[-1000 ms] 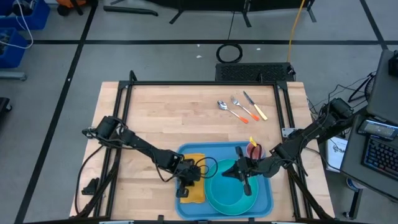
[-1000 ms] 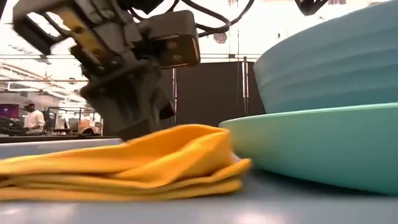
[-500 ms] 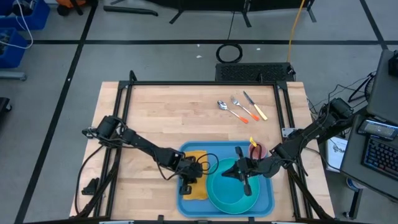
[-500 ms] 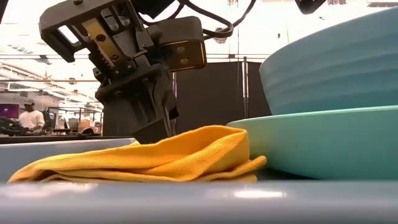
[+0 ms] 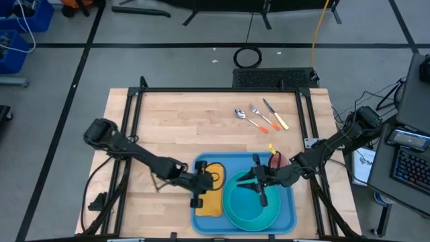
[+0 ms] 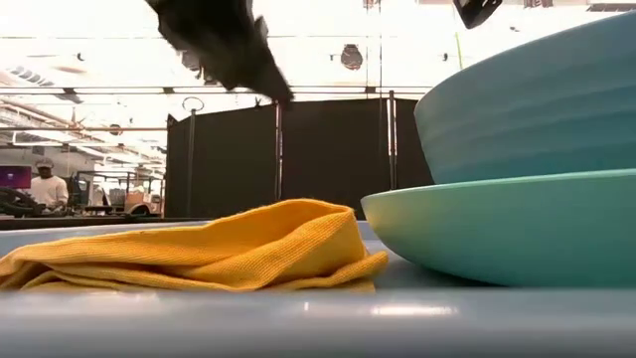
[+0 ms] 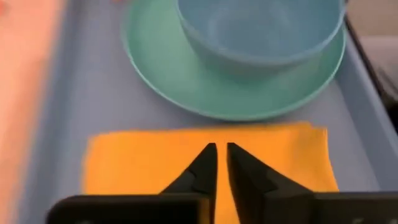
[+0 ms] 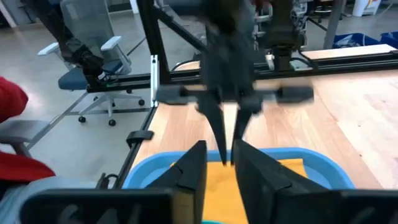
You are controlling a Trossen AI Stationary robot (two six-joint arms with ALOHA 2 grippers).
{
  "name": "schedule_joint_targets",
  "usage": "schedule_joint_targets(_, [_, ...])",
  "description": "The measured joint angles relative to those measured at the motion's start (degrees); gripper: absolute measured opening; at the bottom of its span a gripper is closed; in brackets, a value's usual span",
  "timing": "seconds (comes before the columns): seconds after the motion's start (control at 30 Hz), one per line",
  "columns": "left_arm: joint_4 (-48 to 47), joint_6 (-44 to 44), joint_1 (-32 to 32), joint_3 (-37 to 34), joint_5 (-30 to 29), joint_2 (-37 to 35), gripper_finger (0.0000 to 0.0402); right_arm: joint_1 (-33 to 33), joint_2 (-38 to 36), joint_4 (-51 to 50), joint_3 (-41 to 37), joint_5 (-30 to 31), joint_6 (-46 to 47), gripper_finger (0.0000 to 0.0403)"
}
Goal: Set up tray
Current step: Put the orange fork on the orange napkin
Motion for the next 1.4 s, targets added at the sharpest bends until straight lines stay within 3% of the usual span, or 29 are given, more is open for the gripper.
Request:
schedule_joint_targets(0.13, [-0.88, 1.12, -0.20, 0.09, -5.92, -4.00, 0.0106, -1.79, 0.00, -0.68, 0.00, -0.05, 0.01, 0.0107])
schedule_joint_targets(0.4, [-7.28, 3.21, 1.99, 0.10, -15.97, -4.78, 0.0283, -9.83, -0.62, -6.04, 0.12, -2.58, -0.52, 0.0136])
schedule_joint_targets(0.53, [-5.25, 4.45, 2.75, -0.64, -16.69, -4.78, 0.0343, -16.86, -2.34, -14.98, 3.31, -9.16, 0.51, 0.0135])
schedule_joint_targets(0.63, [0.17, 7.40, 2.52, -2.82, -15.74, -6.09, 0.0369, -21.79, -3.44, -25.72, 6.39, -9.23, -1.66, 0.0129])
schedule_joint_targets(0.87, [17.58, 11.17, 4.55, -13.85, -7.23, -12.58, 0.0387, -34.10, -4.26, -46.09, 15.69, -9.44, -3.69, 0.0117])
schedule_joint_targets(1.03, [33.22, 12.04, 5.18, -25.07, -3.26, -20.17, 0.0374, -43.54, -4.25, -55.33, 20.05, -16.13, -3.93, 0.0116])
schedule_joint_targets(1.2, [45.10, 14.00, 4.94, -34.56, -2.68, -27.47, 0.0358, -52.75, -1.78, -63.96, 22.84, -22.94, -5.57, 0.0116])
schedule_joint_targets(1.4, [49.94, 14.22, 5.12, -40.42, -2.98, -32.69, 0.0352, -61.91, 3.68, -70.17, 25.84, -25.67, -9.82, 0.0116])
